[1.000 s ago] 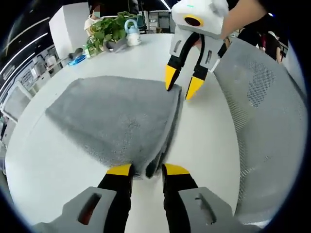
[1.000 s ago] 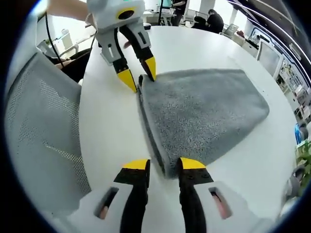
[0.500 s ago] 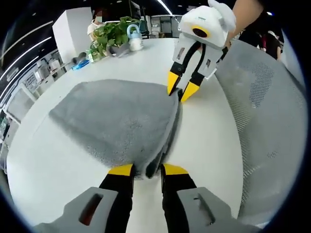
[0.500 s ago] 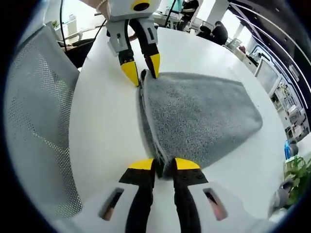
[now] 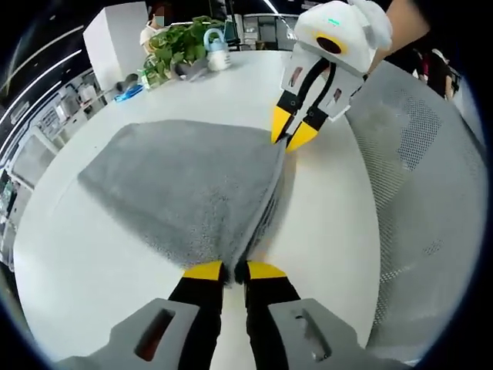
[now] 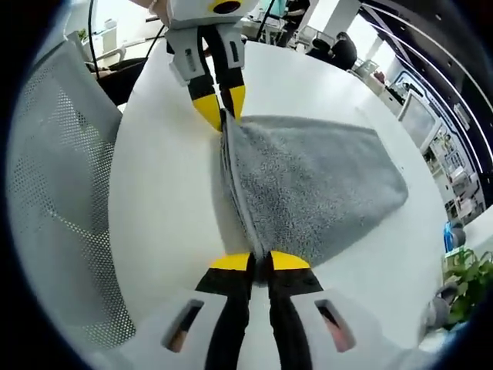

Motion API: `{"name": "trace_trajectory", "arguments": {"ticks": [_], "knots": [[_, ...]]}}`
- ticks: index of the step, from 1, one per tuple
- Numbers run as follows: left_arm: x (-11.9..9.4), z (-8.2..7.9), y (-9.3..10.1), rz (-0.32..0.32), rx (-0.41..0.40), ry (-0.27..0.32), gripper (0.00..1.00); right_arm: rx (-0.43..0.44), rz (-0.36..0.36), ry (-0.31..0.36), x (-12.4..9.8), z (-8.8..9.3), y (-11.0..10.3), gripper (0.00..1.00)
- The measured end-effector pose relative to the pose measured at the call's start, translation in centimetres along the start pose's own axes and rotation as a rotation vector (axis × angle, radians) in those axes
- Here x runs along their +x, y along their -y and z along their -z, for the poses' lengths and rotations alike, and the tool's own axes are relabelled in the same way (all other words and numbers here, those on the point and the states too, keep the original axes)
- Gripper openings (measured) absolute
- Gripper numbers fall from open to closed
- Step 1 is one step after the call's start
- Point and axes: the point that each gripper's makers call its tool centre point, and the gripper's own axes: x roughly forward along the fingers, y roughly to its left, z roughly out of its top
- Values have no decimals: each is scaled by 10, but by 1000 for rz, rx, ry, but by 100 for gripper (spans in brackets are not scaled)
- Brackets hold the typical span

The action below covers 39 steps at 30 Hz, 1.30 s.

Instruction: Fold the towel on the table until its edges align and the towel forms a compact rectangular stack.

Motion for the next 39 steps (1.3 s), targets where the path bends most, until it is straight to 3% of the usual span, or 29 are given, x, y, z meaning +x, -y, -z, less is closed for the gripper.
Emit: {"name": "trace_trajectory", "arguments": {"ticks": [8, 19, 27, 39], "knots": [[-17, -9, 0, -10, -53, 14, 9, 10, 19, 11, -17, -8, 4, 4], [-46, -21, -2, -41, -68, 53, 9, -19, 35, 35, -44, -29, 3, 4], [-64, -26, -1, -59, -56, 69, 9, -47, 42, 40, -59, -42, -2, 4], [-85, -37, 1, -58, -49, 74, 9, 0, 41, 48, -76, -54, -3, 4]]}}
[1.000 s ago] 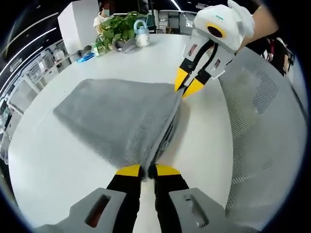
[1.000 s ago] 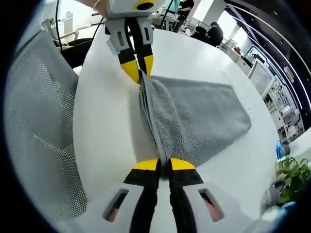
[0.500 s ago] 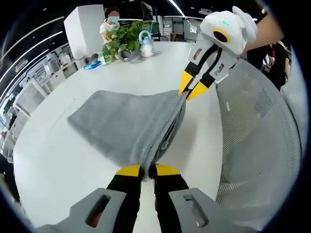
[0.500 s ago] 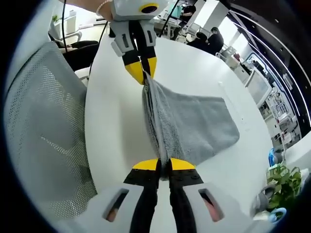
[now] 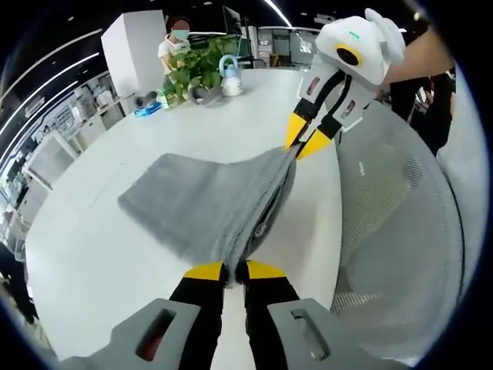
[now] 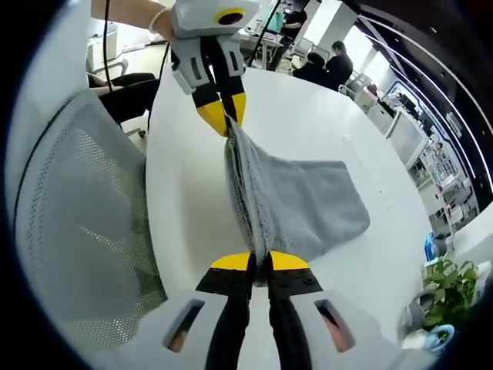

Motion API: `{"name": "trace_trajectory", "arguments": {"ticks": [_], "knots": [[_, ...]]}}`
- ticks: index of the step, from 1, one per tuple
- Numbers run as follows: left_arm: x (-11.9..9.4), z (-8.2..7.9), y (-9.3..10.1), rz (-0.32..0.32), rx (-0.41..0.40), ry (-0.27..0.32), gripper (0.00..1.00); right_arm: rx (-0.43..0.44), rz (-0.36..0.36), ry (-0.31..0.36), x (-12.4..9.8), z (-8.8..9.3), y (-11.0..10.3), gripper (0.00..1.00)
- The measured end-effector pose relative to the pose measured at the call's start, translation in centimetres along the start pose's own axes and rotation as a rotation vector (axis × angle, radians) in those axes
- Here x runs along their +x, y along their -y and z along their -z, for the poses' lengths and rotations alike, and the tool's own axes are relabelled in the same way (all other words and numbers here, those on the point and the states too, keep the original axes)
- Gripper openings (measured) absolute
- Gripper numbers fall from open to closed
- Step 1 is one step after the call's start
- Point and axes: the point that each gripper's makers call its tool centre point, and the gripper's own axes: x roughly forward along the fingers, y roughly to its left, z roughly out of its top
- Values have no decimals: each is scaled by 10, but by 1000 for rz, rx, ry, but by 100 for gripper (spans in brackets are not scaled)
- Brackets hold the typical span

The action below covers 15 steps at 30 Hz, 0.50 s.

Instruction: Fold the towel on the table until its edges align and the towel forms a compact rectangular stack.

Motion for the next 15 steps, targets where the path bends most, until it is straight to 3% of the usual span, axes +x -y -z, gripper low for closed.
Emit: {"name": "trace_trajectory", "arguments": {"ticks": [15], "knots": [[-27, -24, 3, 27, 35, 11, 9, 36, 33, 20, -31, -14, 3, 4]]}}
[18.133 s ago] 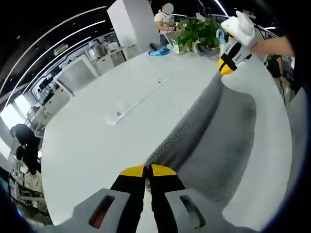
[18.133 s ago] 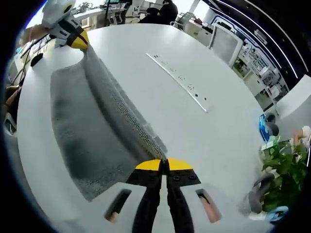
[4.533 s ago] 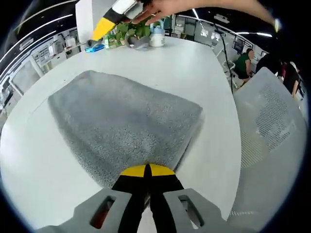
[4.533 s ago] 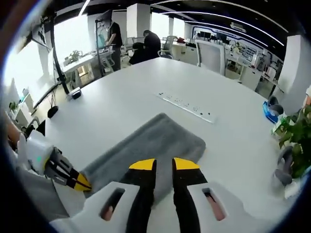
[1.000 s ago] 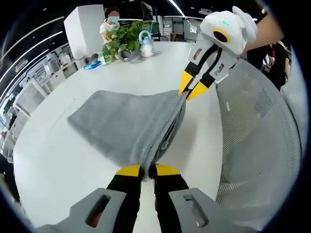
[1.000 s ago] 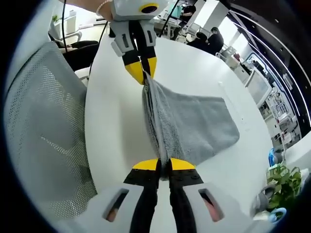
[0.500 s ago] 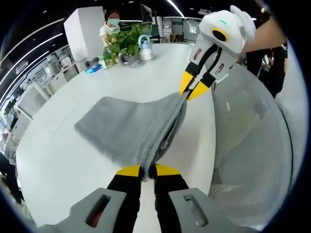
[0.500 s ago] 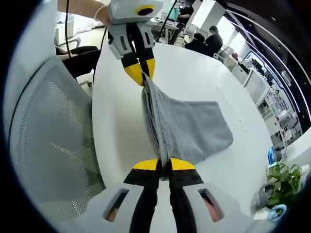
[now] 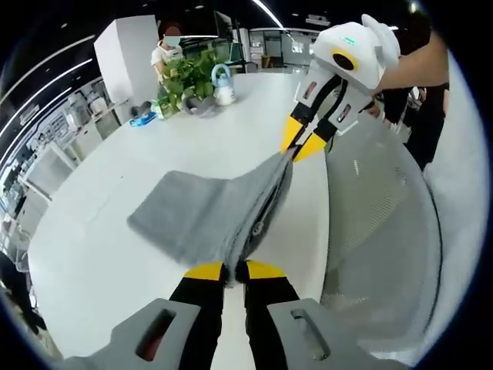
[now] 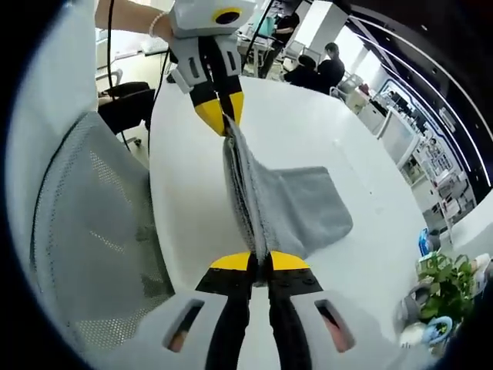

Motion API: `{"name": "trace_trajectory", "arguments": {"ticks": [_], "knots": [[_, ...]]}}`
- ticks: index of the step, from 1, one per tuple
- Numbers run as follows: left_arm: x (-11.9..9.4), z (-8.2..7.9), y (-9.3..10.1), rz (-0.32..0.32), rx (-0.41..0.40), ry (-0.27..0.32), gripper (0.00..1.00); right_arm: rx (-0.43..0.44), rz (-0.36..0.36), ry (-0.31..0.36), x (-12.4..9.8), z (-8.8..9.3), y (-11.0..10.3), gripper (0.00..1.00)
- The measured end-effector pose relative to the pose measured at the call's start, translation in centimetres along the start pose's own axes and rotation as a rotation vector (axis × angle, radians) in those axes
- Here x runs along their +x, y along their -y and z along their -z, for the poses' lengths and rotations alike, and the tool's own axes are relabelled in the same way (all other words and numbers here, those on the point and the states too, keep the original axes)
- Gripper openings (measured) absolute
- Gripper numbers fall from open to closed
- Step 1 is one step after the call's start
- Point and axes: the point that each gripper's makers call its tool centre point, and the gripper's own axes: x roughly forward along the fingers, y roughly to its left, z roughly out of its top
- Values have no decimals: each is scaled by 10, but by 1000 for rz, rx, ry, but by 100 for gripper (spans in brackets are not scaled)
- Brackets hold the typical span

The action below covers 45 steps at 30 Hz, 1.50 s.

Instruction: Fold the towel on the table until its edges align and the towel forms a compact rectangular stack.

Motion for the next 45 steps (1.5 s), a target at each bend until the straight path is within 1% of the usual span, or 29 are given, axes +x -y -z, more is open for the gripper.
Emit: {"name": "trace_trajectory", "arguments": {"ticks": [8, 11, 17, 21, 22, 27, 32, 35, 45], "knots": [[-14, -10, 2, 5, 37, 7, 9, 1, 9, 12, -12, -8, 3, 4], [-17, -15, -2, 3, 44, 13, 9, 12, 12, 15, -14, -10, 5, 4], [-17, -18, -10, -2, 46, 18, 9, 14, 25, 17, -13, -15, 14, 4], [-16, -23, -22, -15, 40, 24, 9, 1, 40, 13, -12, -20, 26, 4], [-15, -26, -28, -29, 29, 31, 9, -3, 46, 14, -12, -22, 31, 4], [-14, -37, -45, -55, -23, 66, 9, -18, 76, 10, -9, -25, 52, 4], [-11, -41, -56, -74, -44, 74, 9, -45, 91, 2, -5, -29, 67, 4], [-8, -46, -66, -90, -61, 76, 9, -65, 97, -9, -3, -30, 77, 4], [2, -57, -94, -149, -119, 95, 9, -66, 128, -13, 4, -35, 106, 5]]}}
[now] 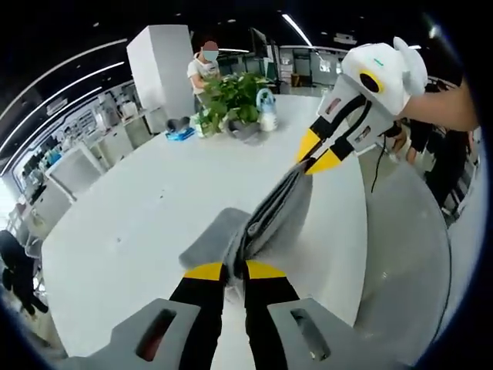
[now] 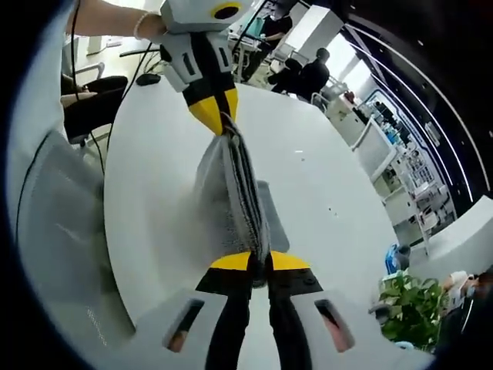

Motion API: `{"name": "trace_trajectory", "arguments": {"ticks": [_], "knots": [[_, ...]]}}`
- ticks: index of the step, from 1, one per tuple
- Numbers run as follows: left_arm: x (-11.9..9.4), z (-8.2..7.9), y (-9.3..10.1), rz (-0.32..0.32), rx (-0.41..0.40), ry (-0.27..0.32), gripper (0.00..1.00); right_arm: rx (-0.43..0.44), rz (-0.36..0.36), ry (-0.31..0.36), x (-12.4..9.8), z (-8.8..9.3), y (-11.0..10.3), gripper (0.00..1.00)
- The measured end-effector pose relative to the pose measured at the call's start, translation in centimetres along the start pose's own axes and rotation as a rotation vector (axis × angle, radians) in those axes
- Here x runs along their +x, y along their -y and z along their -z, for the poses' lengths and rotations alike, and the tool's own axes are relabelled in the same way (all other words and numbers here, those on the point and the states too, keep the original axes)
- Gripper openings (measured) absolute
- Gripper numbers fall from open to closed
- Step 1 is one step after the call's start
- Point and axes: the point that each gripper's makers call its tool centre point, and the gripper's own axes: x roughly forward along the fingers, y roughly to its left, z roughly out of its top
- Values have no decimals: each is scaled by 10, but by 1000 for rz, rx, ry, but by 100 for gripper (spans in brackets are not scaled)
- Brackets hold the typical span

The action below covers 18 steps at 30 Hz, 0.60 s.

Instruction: Fold the towel on the table until its edges align and the towel forms a compact rectangular stack.

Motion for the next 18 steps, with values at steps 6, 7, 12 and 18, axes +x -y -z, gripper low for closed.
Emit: {"name": "trace_trajectory", "arguments": {"ticks": [6, 7, 12, 18], "knots": [[9, -3, -10, -49, -29, 1, 9, 32, 21, -7, 10, 1, 16, 5], [11, -3, -12, -52, -38, -1, 9, 36, 25, -9, 12, 1, 18, 5], [20, 0, -22, -77, -88, -14, 9, 54, 35, -12, 24, 1, 26, 5], [28, 3, -31, -97, -122, -14, 9, 83, 46, -9, 36, 2, 37, 4]]}}
